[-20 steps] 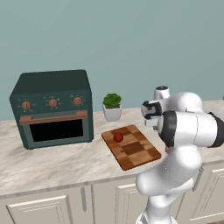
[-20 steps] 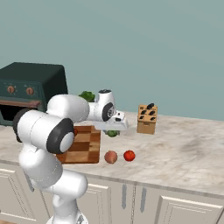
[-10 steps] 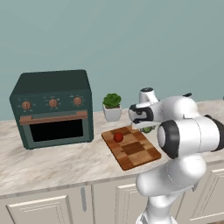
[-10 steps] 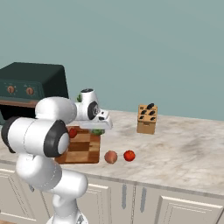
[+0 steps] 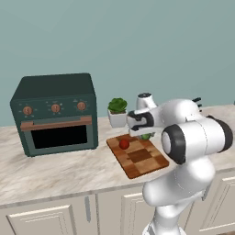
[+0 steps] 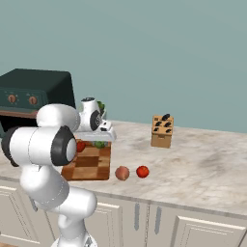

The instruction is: Place the avocado, onion, tomato, and bell pepper on the cutting board.

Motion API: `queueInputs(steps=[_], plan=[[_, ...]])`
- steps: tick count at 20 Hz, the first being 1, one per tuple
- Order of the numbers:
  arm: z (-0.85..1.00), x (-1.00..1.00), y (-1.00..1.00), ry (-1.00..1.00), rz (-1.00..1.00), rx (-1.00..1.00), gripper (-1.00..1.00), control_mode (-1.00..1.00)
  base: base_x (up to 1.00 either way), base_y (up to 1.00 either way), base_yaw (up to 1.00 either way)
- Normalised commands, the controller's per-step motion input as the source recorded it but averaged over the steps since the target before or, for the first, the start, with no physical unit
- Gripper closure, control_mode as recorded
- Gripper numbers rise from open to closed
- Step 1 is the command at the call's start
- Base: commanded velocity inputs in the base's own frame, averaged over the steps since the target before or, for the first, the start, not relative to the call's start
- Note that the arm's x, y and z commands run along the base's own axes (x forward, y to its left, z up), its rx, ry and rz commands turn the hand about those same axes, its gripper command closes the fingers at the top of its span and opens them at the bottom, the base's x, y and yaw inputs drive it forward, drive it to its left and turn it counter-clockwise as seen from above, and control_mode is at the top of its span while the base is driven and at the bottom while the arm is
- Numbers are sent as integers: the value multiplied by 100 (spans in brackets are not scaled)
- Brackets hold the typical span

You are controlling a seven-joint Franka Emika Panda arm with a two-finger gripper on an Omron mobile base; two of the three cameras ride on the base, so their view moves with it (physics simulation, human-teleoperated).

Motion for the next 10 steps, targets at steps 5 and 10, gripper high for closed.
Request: queueInputs(steps=[5, 10], plan=[[-20, 25, 25, 7, 0, 0, 100, -100, 0, 0, 0], [-23, 10, 21, 4, 0, 0, 100, -100, 0, 0, 0]])
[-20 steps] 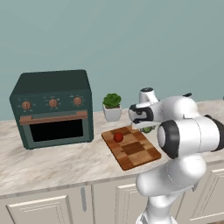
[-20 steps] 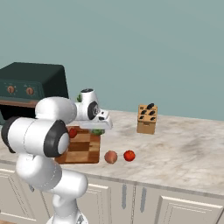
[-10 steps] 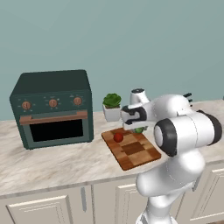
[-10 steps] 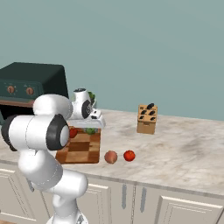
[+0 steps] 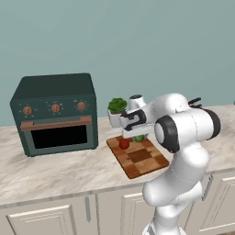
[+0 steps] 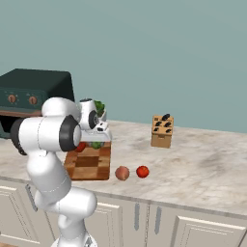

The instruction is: Place the avocado, onion, tomato, and bell pepper on the cutting board.

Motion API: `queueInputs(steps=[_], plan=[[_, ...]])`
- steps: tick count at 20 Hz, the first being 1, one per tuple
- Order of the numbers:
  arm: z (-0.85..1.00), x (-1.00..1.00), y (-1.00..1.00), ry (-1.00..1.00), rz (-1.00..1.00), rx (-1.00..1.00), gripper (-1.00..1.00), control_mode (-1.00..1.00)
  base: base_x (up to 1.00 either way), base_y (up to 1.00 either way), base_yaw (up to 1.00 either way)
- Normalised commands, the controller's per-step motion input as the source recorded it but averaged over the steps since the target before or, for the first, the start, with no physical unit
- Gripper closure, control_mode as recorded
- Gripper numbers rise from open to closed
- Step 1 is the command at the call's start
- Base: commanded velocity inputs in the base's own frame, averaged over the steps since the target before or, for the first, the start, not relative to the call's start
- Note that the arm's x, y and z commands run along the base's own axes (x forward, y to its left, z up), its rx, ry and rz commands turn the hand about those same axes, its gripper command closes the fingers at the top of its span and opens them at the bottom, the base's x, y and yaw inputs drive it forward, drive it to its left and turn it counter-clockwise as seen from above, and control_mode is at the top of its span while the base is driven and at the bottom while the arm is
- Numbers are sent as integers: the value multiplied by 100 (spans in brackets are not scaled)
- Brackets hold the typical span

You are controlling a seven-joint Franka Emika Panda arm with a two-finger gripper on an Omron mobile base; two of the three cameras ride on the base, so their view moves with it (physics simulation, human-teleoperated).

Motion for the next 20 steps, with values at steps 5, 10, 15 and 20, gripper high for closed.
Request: queueInputs(steps=[5, 10, 15, 20], plan=[[-16, 3, 2, 1, 0, 0, 100, -100, 0, 0, 0], [-9, 0, 0, 0, 0, 0, 100, -100, 0, 0, 0], [-5, 0, 1, 0, 0, 1, -100, -100, 0, 0, 0], [5, 0, 0, 0, 0, 0, -100, -100, 0, 0, 0]])
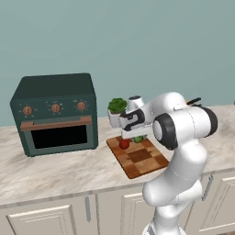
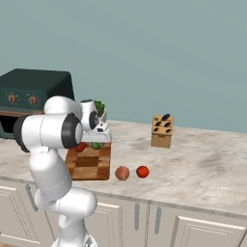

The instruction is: Place the avocado, onion, tomato, and bell pepper on the cutting board.

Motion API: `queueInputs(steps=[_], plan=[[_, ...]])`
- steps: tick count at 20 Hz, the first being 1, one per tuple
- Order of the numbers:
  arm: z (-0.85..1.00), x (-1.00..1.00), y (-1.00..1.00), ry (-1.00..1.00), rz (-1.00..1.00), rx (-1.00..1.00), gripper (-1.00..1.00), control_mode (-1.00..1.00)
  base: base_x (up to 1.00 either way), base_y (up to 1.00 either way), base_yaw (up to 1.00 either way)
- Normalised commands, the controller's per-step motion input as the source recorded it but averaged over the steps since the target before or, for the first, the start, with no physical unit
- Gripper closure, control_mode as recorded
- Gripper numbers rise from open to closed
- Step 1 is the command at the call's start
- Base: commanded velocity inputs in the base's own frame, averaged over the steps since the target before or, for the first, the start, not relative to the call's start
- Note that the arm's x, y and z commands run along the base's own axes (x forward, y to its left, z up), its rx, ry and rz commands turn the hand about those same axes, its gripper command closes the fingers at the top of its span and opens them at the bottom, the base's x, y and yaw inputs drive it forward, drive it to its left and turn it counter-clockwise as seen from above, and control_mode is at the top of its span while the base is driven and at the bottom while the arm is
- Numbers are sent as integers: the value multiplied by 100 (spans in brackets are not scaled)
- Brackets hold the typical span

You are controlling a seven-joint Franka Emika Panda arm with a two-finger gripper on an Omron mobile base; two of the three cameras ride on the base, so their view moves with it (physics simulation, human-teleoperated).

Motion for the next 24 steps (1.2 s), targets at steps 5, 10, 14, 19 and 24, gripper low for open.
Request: queueInputs(steps=[5, 10, 14, 19, 24], plan=[[29, -11, -5, 0, -2, 0, -100, -100, 0, 0, 0], [49, -15, -2, 0, -4, 0, -100, -100, 0, 0, 0], [50, -20, -13, 0, -4, 0, -100, -100, 0, 0, 0], [18, -18, -29, 4, -7, -1, -100, -100, 0, 0, 0], [0, -45, -36, 0, -10, 0, -100, -100, 0, 0, 0]])
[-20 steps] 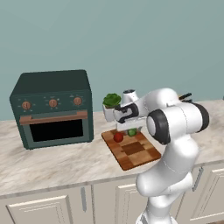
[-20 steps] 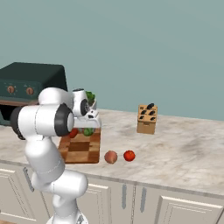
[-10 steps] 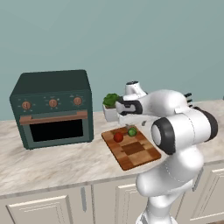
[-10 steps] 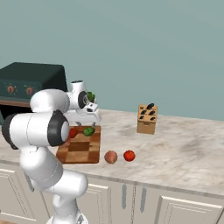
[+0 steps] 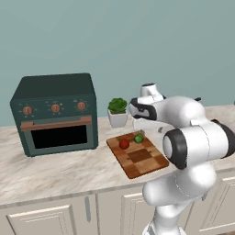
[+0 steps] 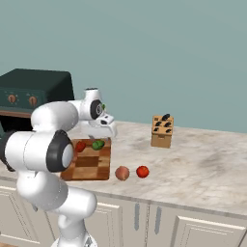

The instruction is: Place the avocado, onion, tomato, and bell pepper on the cutting board.

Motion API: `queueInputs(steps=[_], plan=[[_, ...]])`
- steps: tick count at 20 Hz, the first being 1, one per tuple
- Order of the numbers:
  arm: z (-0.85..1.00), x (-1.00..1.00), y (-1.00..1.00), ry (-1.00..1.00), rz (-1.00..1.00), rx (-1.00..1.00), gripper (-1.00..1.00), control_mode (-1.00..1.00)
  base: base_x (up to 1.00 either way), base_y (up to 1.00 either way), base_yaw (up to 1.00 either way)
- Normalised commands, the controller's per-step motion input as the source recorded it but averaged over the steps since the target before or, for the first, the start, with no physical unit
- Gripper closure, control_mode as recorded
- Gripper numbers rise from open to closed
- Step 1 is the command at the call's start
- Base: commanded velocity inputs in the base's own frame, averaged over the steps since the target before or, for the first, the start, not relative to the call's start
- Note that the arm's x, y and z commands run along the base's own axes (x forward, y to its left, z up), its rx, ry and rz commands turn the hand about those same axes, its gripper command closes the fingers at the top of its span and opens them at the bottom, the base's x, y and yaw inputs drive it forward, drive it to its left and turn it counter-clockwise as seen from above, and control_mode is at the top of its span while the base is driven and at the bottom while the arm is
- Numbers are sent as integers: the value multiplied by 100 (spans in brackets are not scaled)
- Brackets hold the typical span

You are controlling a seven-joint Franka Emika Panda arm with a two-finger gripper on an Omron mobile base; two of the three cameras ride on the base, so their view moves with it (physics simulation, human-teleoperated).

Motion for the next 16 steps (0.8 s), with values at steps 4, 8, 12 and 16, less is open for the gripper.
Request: queueInputs(steps=[4, 8, 12, 16], plan=[[0, -67, -40, 0, -10, 0, -100, -100, 0, 0, 0], [0, -63, -38, 0, -7, 0, -100, -100, 0, 0, 0], [0, -57, -40, 0, -2, 0, -100, -100, 0, 0, 0], [0, -34, -36, 0, 0, 0, -100, -100, 0, 0, 0]])
